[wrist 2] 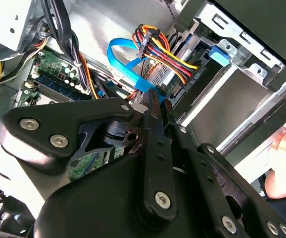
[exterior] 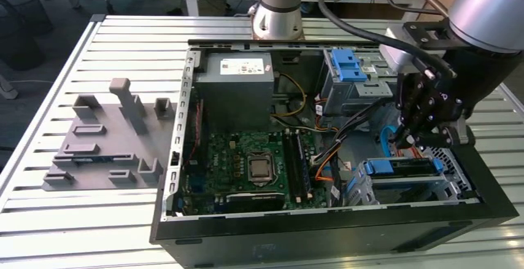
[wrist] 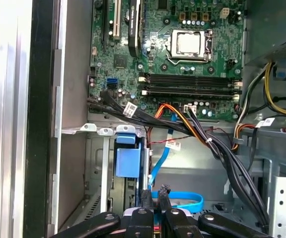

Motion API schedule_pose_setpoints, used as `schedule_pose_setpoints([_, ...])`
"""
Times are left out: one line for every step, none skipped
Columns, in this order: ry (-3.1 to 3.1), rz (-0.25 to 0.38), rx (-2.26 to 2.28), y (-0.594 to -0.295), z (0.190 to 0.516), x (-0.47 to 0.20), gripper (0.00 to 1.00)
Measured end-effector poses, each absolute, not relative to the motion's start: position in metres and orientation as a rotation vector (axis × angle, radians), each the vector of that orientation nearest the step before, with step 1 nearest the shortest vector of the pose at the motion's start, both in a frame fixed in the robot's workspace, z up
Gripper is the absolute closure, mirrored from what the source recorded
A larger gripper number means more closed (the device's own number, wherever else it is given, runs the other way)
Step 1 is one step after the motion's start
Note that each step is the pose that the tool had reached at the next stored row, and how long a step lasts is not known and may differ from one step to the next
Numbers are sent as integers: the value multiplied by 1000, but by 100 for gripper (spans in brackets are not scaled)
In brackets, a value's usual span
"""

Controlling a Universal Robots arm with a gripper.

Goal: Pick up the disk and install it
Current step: 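Insert the second disk wire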

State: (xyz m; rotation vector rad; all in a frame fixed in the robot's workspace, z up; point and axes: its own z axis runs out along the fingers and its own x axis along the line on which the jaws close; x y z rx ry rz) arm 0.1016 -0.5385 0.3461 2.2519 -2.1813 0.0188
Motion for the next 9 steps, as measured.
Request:
schedule_pose_setpoints([-2182,21,2252,-539,345,102,84])
schedule_pose_setpoints([-2184,23,2252,-539,344,102,84])
schedule_pose_setpoints([-2187,24,2250,-539,343,102,84])
schedule_pose_setpoints([-2190,25,2248,-539,342,102,84])
schedule_pose_setpoints([-2191,25,2247,-539,341,102,84])
schedule_pose_setpoints([-2192,25,2246,-539,341,102,84])
schedule_pose_setpoints([-2194,26,2244,-540,340,101,84])
schedule_pose_setpoints([-2194,26,2244,-541,340,101,84])
schedule_pose_setpoints([-2195,25,2244,-542,339,101,84])
